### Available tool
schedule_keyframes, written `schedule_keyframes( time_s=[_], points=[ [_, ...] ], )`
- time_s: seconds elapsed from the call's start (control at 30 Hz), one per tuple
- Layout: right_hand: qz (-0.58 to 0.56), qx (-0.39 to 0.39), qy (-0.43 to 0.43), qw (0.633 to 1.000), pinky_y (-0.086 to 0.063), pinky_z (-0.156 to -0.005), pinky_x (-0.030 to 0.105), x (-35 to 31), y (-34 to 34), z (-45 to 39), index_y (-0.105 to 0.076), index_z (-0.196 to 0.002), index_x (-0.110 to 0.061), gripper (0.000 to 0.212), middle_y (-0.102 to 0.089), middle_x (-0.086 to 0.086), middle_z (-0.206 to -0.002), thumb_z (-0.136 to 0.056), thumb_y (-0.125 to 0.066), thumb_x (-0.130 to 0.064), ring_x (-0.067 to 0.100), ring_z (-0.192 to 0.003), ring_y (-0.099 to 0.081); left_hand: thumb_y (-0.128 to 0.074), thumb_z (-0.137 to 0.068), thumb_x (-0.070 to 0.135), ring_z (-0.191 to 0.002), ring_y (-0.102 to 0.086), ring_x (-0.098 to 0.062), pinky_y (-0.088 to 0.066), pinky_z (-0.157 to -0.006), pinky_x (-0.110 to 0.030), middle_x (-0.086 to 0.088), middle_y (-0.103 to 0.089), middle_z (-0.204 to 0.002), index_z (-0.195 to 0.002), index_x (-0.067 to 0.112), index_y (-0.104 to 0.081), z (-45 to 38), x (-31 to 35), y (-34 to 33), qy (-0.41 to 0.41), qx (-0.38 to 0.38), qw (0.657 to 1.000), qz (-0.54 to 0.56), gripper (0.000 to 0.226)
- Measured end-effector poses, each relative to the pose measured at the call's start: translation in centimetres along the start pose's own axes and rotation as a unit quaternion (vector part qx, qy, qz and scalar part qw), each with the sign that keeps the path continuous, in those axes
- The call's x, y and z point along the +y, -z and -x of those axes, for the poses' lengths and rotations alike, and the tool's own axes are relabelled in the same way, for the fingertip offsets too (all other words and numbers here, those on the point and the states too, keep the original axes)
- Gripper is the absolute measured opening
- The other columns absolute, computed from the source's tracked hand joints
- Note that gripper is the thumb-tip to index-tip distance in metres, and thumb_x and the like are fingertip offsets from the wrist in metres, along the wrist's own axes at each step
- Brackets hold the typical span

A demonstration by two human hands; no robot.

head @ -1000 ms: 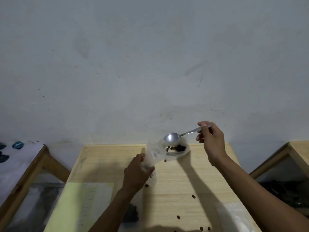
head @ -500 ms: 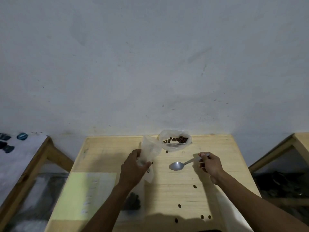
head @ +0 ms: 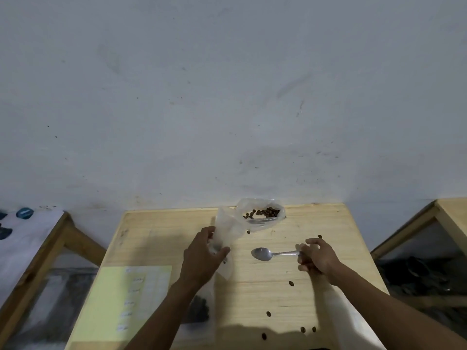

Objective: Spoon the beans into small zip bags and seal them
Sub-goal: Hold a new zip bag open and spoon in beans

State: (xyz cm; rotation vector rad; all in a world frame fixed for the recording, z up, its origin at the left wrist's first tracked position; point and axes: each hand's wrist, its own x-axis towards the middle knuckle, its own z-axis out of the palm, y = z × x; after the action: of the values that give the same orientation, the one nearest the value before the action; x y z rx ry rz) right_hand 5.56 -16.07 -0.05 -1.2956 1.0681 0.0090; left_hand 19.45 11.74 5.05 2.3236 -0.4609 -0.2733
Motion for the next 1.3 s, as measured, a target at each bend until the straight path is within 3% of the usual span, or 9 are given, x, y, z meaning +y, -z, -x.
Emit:
schedule_keyframes(
  time_s=[0.13,0.2,0.4,0.57,0.7,0.87,0.93,1.2,1.3],
  points=[
    [0.158,0.025,0.043,0.986,-0.035,-0.035,0.018,-0.9,-0.2,1.0,-0.050,-0.113,-0.014,0.027,-0.065,0.014,-0.060,-0.094,-0.062,-0.029,0.018,-0.034,-0.049,-0.079,-0.076,0.040,-0.101,-0.058,-0.012,-0.053,-0.090,-0.040,0.005,-0.062,-0.120,-0.131,0.019,-0.051,-0.2,0.6,-0.2,-0.015,-0.003,1.000,-0.009,0.065],
    [0.149,0.012,0.084,0.985,-0.039,-0.039,0.020,-2.1,-1.2,1.6,-0.057,-0.112,-0.010,0.030,-0.065,0.011,-0.064,-0.093,-0.064,-0.032,0.014,-0.040,-0.052,-0.078,-0.076,0.042,-0.102,-0.058,-0.012,-0.052,-0.091,-0.040,0.005,-0.062,-0.120,-0.130,0.021,-0.050,-0.3,1.1,-0.3,-0.022,-0.004,1.000,-0.016,0.064],
    [0.116,-0.196,0.190,0.955,-0.051,-0.069,0.020,-6.8,-6.3,5.6,-0.067,-0.109,-0.033,0.024,-0.072,0.001,-0.095,-0.086,-0.072,-0.038,0.010,-0.084,-0.068,-0.075,-0.076,0.046,-0.104,-0.059,-0.013,-0.051,-0.090,-0.040,0.007,-0.061,-0.119,-0.130,0.025,-0.048,-0.6,2.8,-0.9,-0.066,-0.011,0.997,-0.041,0.064],
    [0.064,-0.151,0.241,0.957,-0.046,-0.065,0.025,-8.5,-7.9,6.1,-0.071,-0.096,-0.010,0.012,-0.070,0.003,-0.078,-0.091,-0.067,-0.020,0.013,-0.073,-0.065,-0.075,-0.078,0.047,-0.105,-0.058,-0.004,-0.049,-0.086,-0.019,0.018,-0.057,-0.116,-0.132,0.027,-0.046,-1.0,3.8,-0.1,-0.086,-0.063,0.993,0.055,0.065],
    [0.059,-0.151,0.236,0.958,-0.046,-0.069,0.033,-9.1,-7.3,5.9,-0.070,-0.091,-0.001,0.023,-0.071,0.008,-0.078,-0.092,-0.066,-0.023,0.020,-0.074,-0.067,-0.064,-0.092,0.019,-0.098,-0.060,0.003,-0.043,-0.077,-0.003,0.012,-0.063,-0.105,-0.129,0.017,-0.052,-1.2,4.0,1.4,-0.123,-0.055,0.989,0.061,0.039],
    [0.128,-0.166,0.270,0.940,-0.046,-0.062,0.021,-10.3,-6.5,6.4,-0.067,-0.072,-0.008,0.026,-0.066,0.010,-0.070,-0.095,-0.061,-0.018,0.015,-0.065,-0.062,-0.067,-0.088,0.008,-0.077,-0.063,0.005,-0.045,-0.065,-0.005,0.013,-0.066,-0.074,-0.110,0.017,-0.063,-1.7,3.9,1.9,-0.117,-0.024,0.992,0.051,0.024],
    [0.172,-0.163,0.291,0.927,-0.051,-0.063,0.021,-10.9,-5.7,6.1,-0.068,-0.075,0.001,0.027,-0.067,0.013,-0.072,-0.094,-0.064,-0.017,0.015,-0.064,-0.062,-0.066,-0.090,0.006,-0.076,-0.063,0.007,-0.044,-0.065,-0.003,0.014,-0.064,-0.072,-0.105,0.018,-0.064,-1.8,3.7,2.0,-0.130,-0.023,0.991,0.038,0.020],
    [0.243,-0.191,0.291,0.905,-0.056,-0.070,0.036,-11.8,-4.3,6.0,-0.066,-0.081,0.002,0.025,-0.073,0.006,-0.074,-0.093,-0.066,-0.019,0.022,-0.066,-0.067,-0.066,-0.091,0.023,-0.078,-0.066,0.002,-0.052,-0.067,-0.015,0.013,-0.068,-0.078,-0.109,0.026,-0.060,-1.4,3.6,2.0,-0.121,-0.053,0.989,0.060,0.019],
    [0.277,-0.212,0.291,0.891,-0.054,-0.067,0.026,-12.1,-4.2,6.5,-0.066,-0.085,0.006,0.024,-0.071,0.007,-0.075,-0.093,-0.065,-0.017,0.011,-0.065,-0.066,-0.069,-0.089,0.026,-0.085,-0.068,-0.003,-0.055,-0.077,-0.019,0.009,-0.072,-0.090,-0.111,0.024,-0.061,-1.6,4.4,3.0,-0.105,-0.069,0.984,0.126,0.023]
  ],
)
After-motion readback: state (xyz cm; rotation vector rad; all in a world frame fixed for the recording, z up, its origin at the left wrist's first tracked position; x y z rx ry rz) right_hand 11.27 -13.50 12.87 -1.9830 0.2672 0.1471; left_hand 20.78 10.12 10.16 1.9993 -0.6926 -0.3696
